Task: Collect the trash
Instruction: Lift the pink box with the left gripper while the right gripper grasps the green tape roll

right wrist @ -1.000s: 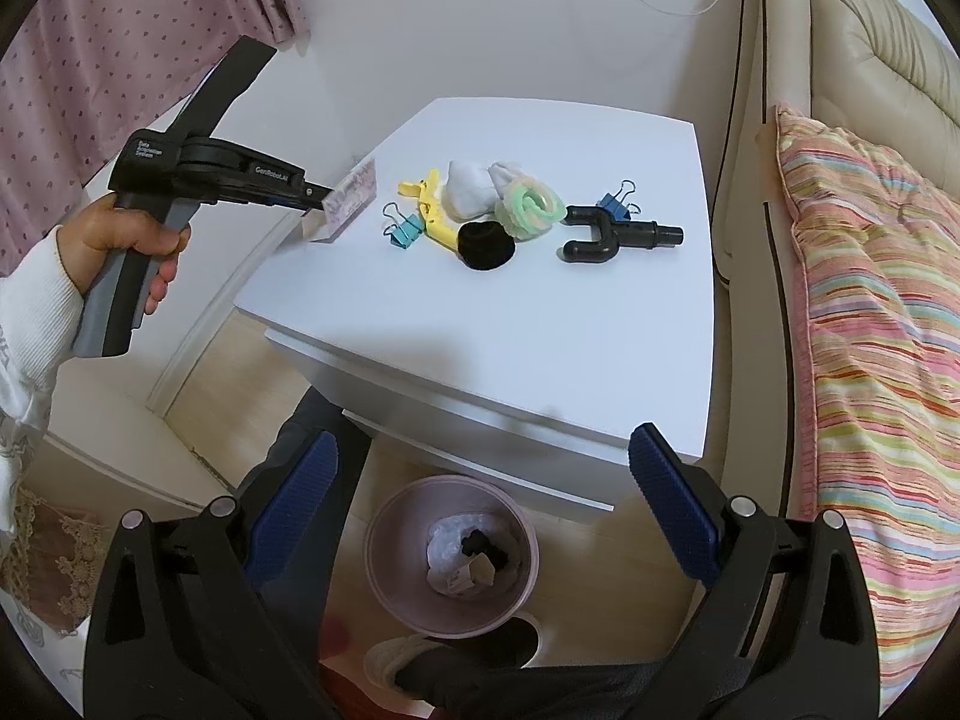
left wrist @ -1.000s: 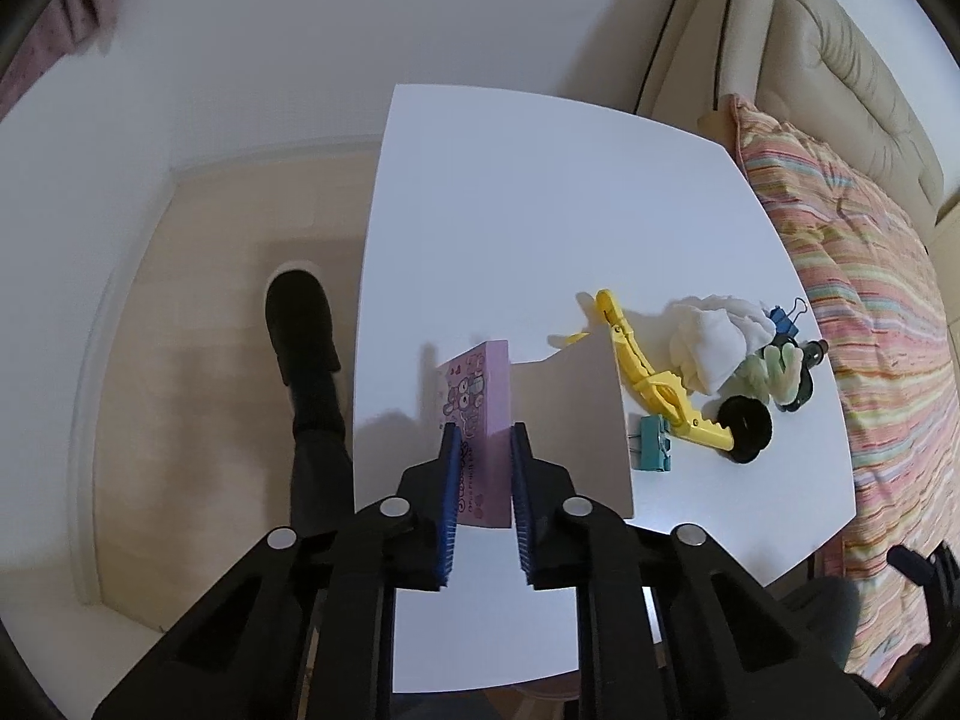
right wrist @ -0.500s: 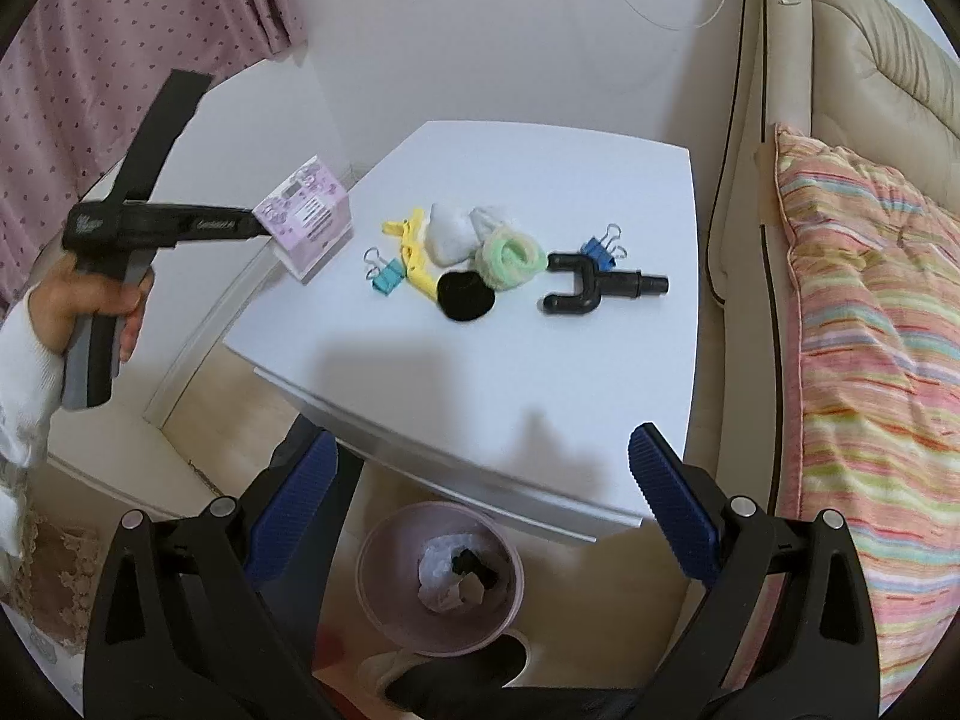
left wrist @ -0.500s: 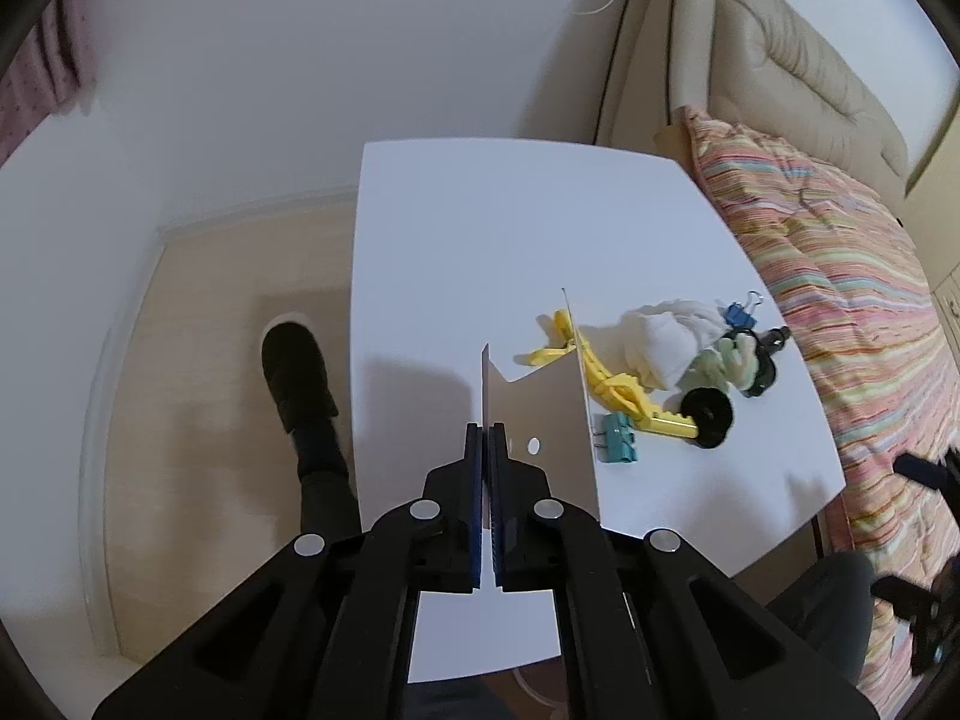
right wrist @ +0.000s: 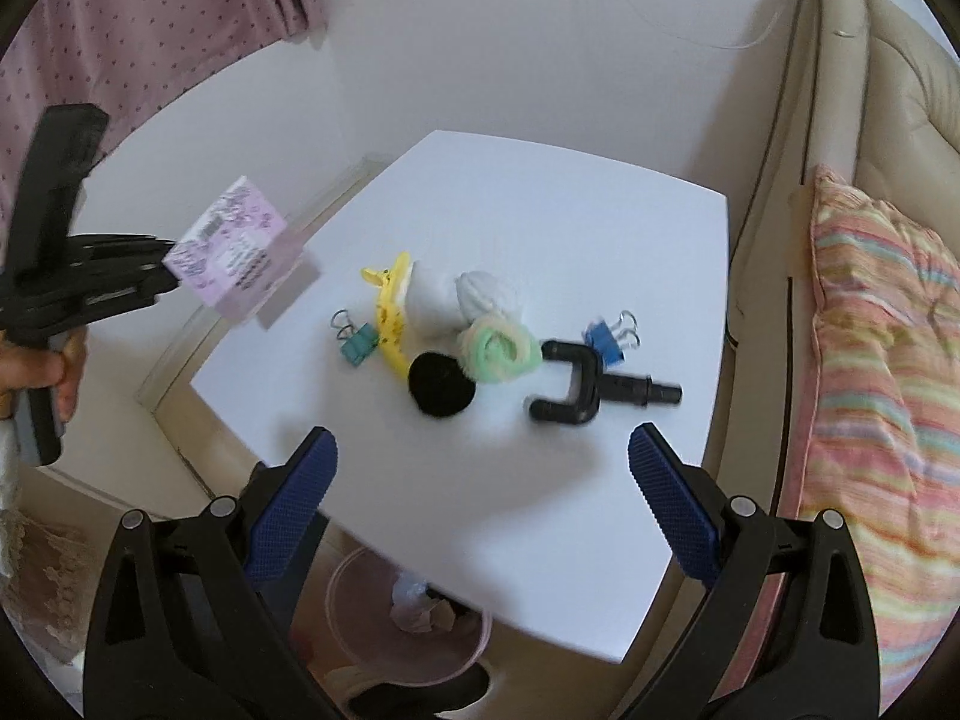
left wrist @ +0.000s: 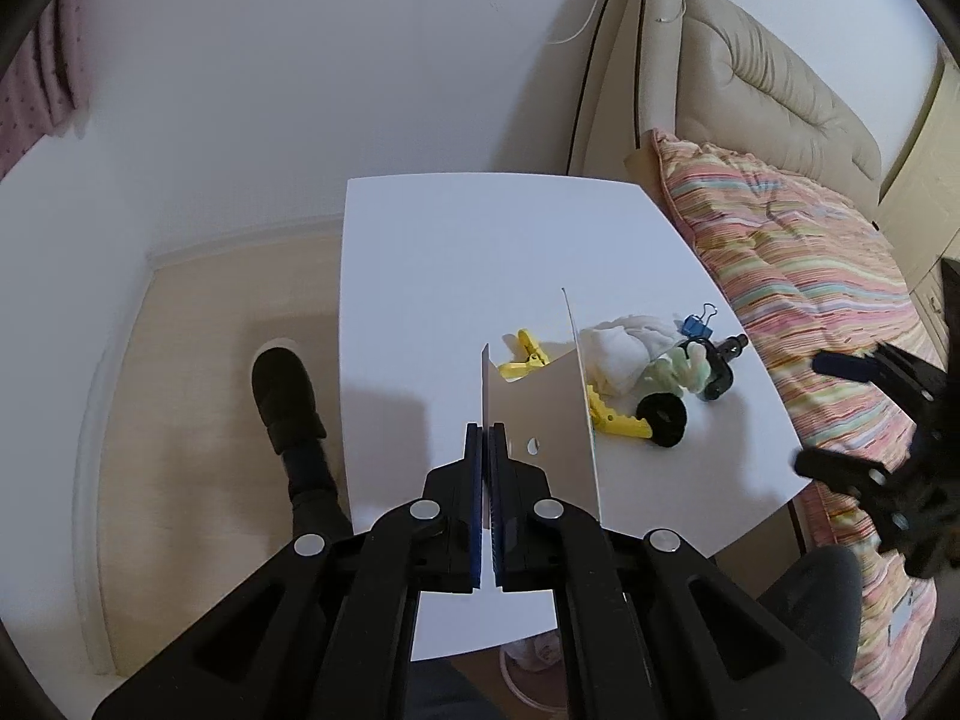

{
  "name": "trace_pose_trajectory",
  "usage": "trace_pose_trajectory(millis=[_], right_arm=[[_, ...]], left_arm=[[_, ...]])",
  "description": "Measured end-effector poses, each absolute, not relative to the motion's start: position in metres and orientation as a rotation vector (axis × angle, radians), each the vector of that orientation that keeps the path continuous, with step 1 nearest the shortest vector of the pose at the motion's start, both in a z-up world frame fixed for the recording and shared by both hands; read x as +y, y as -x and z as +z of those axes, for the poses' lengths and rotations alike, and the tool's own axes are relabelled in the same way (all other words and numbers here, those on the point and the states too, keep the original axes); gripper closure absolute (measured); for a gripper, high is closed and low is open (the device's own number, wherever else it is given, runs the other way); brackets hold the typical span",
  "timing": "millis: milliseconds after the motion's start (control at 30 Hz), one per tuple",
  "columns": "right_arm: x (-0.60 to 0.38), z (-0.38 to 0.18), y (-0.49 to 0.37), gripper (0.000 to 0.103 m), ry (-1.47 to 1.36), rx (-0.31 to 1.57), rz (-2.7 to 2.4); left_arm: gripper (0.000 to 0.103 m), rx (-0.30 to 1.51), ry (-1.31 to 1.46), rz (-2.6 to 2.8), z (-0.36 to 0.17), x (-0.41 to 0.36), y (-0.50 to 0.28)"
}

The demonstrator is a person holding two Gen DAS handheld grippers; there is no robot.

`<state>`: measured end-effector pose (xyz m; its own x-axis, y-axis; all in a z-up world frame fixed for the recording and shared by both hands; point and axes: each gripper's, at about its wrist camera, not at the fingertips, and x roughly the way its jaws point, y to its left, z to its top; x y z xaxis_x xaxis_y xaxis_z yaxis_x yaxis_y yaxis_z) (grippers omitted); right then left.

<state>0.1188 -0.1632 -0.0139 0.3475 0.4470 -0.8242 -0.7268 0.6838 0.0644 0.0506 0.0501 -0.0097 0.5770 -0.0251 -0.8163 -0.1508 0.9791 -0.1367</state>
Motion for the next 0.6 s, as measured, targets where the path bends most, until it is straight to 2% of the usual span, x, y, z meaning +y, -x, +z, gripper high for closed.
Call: trace_pose_trajectory(millis=[300, 533, 600], right_arm=[[-0.142, -0.030, -0.147, 0.031, 0.396, 0.979, 0.833], [-0.128, -0.045, -0.163, 0.043, 0.405, 1.014, 0.837], [-0.125, -0.048, -0.167, 0.049, 0.397, 1.024, 0.840]], left_arm=[[0.101, 0.951, 0.210, 0.063, -0.012, 0.049, -0.049], [0.101, 0.955, 0.220, 0.063, -0.015, 0.050, -0.050], [0.101, 0.956, 0.221, 0.063, -0.016, 0.051, -0.049]])
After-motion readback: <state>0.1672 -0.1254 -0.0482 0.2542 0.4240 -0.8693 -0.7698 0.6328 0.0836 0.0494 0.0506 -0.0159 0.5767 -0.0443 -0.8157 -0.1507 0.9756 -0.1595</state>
